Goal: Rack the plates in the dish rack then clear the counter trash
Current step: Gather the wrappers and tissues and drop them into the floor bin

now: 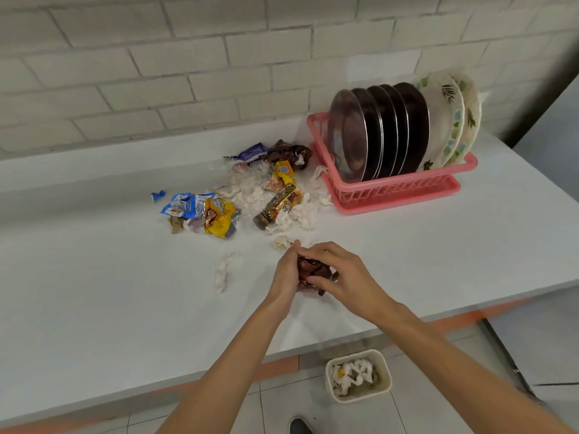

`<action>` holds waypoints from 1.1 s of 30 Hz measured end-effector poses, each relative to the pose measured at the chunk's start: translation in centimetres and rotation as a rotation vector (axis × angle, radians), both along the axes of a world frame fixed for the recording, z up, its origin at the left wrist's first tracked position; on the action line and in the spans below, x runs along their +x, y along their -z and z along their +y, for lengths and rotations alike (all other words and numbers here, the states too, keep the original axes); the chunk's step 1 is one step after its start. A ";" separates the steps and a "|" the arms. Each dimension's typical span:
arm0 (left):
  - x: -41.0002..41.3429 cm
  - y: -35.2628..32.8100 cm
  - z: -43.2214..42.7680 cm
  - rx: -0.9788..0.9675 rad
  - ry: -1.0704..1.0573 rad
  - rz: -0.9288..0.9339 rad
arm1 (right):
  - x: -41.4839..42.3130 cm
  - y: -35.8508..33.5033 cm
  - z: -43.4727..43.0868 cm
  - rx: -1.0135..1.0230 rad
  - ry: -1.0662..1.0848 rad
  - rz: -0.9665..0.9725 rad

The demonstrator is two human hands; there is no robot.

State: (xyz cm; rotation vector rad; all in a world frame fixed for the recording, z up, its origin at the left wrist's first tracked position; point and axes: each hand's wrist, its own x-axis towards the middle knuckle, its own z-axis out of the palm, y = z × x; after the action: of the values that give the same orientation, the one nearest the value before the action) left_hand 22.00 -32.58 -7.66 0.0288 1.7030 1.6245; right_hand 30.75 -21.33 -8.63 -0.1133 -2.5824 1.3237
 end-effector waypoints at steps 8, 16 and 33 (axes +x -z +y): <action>5.0 2.8 0.3 -0.033 0.150 0.281 | 6.0 1.8 3.6 -0.051 0.153 -0.025; 13.3 5.5 1.3 0.012 0.523 0.454 | 15.0 3.3 4.9 -0.360 0.275 -0.194; 23.5 24.6 4.5 -0.440 0.657 0.377 | 28.4 23.6 8.1 -0.436 0.485 -0.501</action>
State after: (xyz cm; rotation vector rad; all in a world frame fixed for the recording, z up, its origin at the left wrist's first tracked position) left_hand 45.49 -28.06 -32.23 0.6417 2.0138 0.7750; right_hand 59.19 -13.27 -32.22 -1.1960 -2.3155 1.7828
